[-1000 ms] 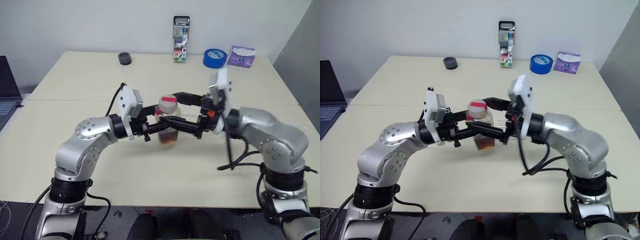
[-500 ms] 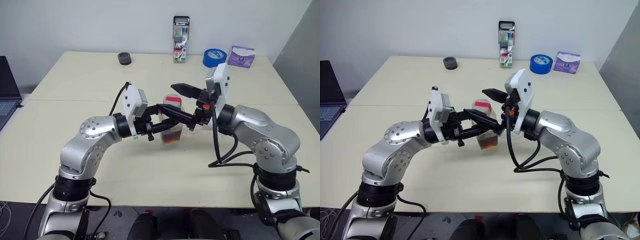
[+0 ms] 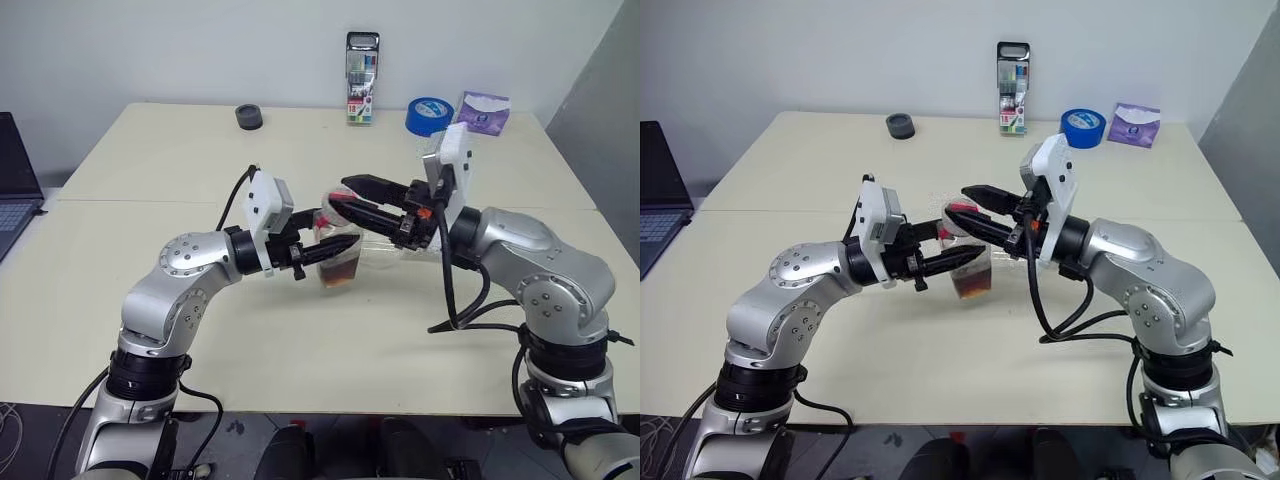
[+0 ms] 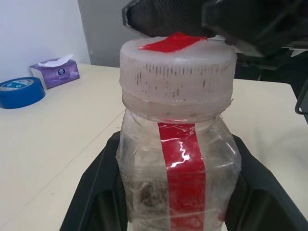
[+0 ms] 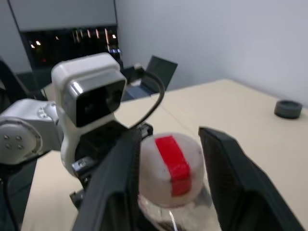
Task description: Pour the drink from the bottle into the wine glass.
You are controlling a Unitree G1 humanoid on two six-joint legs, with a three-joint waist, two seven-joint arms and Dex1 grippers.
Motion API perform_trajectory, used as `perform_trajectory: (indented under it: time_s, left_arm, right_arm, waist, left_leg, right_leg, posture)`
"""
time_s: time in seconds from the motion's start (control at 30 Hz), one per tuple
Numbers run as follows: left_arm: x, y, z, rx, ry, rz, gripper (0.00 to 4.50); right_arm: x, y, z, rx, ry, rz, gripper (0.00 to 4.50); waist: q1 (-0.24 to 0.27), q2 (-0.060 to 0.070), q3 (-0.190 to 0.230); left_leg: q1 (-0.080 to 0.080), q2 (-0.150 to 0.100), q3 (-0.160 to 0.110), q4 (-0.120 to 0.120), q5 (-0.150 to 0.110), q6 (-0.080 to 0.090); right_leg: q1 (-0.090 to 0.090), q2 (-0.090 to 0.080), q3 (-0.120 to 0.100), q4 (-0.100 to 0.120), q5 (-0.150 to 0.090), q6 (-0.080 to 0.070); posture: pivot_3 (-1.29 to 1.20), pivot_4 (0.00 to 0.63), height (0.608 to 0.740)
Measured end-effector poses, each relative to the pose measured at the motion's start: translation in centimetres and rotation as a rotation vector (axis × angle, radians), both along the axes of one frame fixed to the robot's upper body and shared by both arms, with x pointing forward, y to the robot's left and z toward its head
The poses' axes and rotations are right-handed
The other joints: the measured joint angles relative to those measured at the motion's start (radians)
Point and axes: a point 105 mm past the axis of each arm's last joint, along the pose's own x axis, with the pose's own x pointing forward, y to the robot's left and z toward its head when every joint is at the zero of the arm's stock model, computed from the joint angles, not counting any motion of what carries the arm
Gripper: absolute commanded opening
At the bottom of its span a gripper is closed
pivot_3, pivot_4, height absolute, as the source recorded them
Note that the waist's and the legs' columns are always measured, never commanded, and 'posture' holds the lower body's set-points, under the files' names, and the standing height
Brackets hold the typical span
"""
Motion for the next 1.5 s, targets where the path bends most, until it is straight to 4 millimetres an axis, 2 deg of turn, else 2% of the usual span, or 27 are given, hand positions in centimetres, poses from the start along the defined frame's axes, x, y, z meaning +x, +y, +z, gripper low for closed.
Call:
perform_trajectory:
  time_s: [0.1,0.3,0.4,0.77,1.4,1.5]
  left_arm:
    - [0.0,0.0,0.0,0.003,0.0,-0.001,2.01]
    - [-0.1,0.1,0.0,0.008,0.0,-0.005,2.01]
    - [-0.1,0.1,0.0,0.01,0.0,-0.005,2.01]
    - [-0.1,0.1,0.0,0.01,-0.005,-0.012,2.01]
    - [-0.1,0.0,0.2,0.009,-0.01,-0.013,2.01]
    - [-0.1,0.0,0.2,0.009,-0.01,-0.012,2.01]
  right_arm:
    - [0.0,0.0,0.1,0.004,-0.01,-0.001,0.02]
    - [-0.2,0.1,0.1,0.002,-0.012,0.008,0.02]
    - [-0.2,0.2,0.1,0.001,-0.012,0.015,0.6]
    - [-0.3,0.4,-0.3,-0.024,-0.012,0.027,4.46]
    - [0.5,0.7,-1.1,-0.043,-0.01,0.004,4.46]
    - [0.4,0.9,-1.2,-0.048,-0.007,0.012,3.9]
  waist:
    - [0.0,0.0,0.0]
    - [0.0,0.0,0.0]
    - [0.0,0.0,0.0]
    - [0.0,0.0,0.0]
    - [0.0,0.0,0.0]
    - [0.0,0.0,0.0]
  left_leg:
    - [0.0,0.0,0.0,0.0,0.0,0.0]
    - [0.0,0.0,0.0,0.0,0.0,0.0]
    - [0.0,0.0,0.0,0.0,0.0,0.0]
    - [0.0,0.0,0.0,0.0,0.0,0.0]
    - [0.0,0.0,0.0,0.0,0.0,0.0]
    - [0.0,0.0,0.0,0.0,0.0,0.0]
  right_leg:
    - [0.0,0.0,0.0,0.0,0.0,0.0]
    - [0.0,0.0,0.0,0.0,0.0,0.0]
    - [0.0,0.0,0.0,0.0,0.0,0.0]
    - [0.0,0.0,0.0,0.0,0.0,0.0]
    - [0.0,0.0,0.0,0.0,0.0,0.0]
    - [0.0,0.0,0.0,0.0,0.0,0.0]
  posture:
    - [0.0,0.15,0.74]
    - [0.0,0.15,0.74]
    - [0.0,0.15,0.74]
    - [0.0,0.15,0.74]
    - [0.0,0.15,0.74]
    - [0.0,0.15,0.74]
